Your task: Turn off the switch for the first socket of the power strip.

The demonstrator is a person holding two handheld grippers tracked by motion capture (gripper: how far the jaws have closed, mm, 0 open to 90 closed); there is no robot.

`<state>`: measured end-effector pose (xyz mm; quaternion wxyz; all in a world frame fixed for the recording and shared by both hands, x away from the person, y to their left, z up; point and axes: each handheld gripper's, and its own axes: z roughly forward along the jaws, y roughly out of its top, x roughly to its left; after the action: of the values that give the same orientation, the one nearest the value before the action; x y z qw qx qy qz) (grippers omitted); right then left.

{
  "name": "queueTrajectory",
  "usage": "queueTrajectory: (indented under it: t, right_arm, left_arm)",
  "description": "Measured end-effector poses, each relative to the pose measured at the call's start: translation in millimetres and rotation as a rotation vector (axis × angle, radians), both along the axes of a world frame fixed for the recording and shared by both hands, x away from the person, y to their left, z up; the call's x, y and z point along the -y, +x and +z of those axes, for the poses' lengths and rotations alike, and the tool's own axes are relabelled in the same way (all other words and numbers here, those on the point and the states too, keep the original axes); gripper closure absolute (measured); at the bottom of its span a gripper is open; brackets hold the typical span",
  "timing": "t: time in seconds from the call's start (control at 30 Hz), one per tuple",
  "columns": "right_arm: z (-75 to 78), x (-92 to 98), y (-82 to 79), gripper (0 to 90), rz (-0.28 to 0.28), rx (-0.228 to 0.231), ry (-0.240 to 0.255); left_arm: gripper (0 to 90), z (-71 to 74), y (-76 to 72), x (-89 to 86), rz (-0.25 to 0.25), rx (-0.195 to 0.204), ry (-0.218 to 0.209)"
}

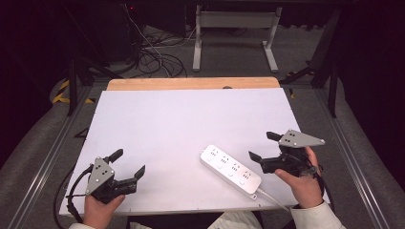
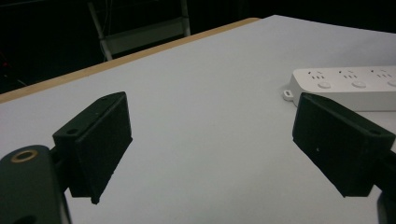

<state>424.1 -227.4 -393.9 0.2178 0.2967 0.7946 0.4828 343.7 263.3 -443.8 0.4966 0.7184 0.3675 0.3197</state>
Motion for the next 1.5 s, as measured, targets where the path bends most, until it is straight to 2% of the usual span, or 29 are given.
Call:
queueTrajectory:
  t: [0.07,0.23,0.63,0.77,0.97,1.2,1.5]
  right_arm:
    - [-4.6,5.2,3.1,7.6,0.015,0.006,-0.020]
    - [-14.0,16.4,9.1,6.1,0.007,-0.012,0.012]
    - [-41.2,35.7,24.9,5.7,-0.017,-0.041,0.023]
    - [-47.6,39.1,25.5,5.7,-0.017,-0.043,0.031]
    - [-60.6,43.7,27.0,5.7,-0.034,-0.055,0.016]
    - [-76.0,45.5,23.8,6.0,-0.004,-0.068,-0.009]
    - [-82.4,47.8,18.8,6.0,-0.040,-0.072,-0.011]
  left_arm:
    - [12.1,0.1,0.0,-0.3,0.000,0.001,0.001]
    - [12.1,0.0,0.0,-0.2,-0.001,0.000,0.001]
    - [12.1,0.1,0.0,-1.2,-0.005,0.001,-0.013]
    - [12.0,-0.1,0.2,-1.5,-0.005,-0.001,-0.014]
    - [12.0,-0.3,0.5,-2.5,-0.005,0.001,-0.024]
    - [11.7,-0.7,1.1,-3.3,-0.005,0.006,-0.022]
    - [11.7,-1.2,2.0,-4.7,-0.002,0.006,-0.019]
